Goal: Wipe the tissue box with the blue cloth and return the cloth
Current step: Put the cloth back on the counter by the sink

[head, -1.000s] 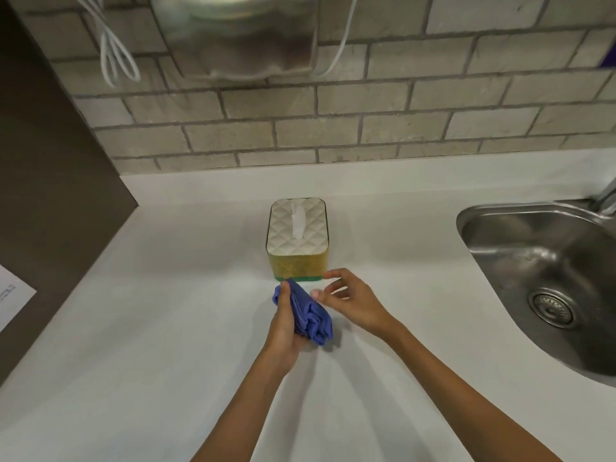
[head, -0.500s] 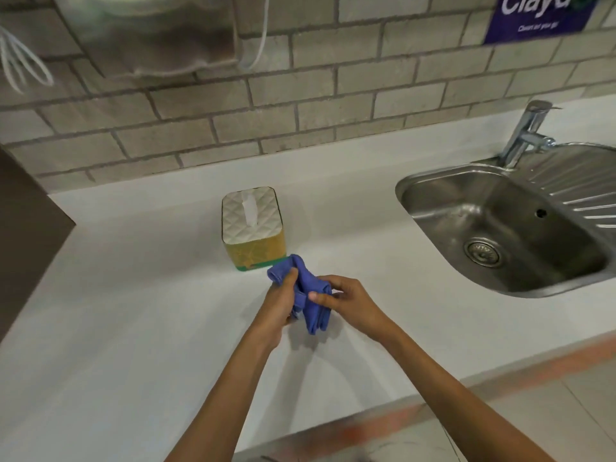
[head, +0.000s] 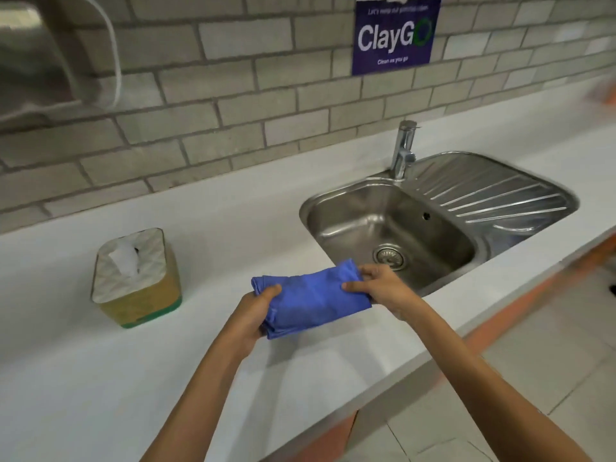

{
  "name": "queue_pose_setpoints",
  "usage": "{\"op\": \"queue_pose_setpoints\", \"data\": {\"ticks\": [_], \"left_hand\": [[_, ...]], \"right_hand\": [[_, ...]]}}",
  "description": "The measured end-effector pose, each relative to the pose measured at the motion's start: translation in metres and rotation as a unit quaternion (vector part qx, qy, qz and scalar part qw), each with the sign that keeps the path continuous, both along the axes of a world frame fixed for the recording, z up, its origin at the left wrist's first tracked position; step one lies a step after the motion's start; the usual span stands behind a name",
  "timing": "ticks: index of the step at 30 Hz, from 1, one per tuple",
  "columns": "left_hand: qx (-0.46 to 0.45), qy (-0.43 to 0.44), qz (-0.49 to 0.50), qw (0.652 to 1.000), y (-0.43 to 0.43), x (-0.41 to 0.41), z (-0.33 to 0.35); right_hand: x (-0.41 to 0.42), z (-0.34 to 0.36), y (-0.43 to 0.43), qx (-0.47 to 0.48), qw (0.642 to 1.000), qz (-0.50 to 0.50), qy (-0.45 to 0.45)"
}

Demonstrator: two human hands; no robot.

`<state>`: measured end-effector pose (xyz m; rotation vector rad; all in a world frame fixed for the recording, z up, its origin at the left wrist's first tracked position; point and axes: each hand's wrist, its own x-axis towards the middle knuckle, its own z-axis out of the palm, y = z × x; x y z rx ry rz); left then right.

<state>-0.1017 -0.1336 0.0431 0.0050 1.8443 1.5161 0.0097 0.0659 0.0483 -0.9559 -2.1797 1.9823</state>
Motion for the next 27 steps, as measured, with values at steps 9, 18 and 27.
{"op": "queue_pose_setpoints", "data": {"ticks": [9, 18, 27], "left_hand": [[0.050, -0.023, -0.080, 0.995, 0.112, 0.093, -0.029], [-0.136, 0.171, -0.053, 0.974, 0.151, 0.123, -0.058], [-0.226, 0.261, -0.017, 0.938, 0.137, 0.112, -0.064]], "right_hand": [[0.072, -0.022, 0.129, 0.158, 0.981, -0.065, -0.090], [0.089, -0.053, 0.162, 0.306, 0.939, -0.034, -0.152], [0.062, -0.039, 0.150, 0.399, 0.913, 0.001, -0.090]]}}
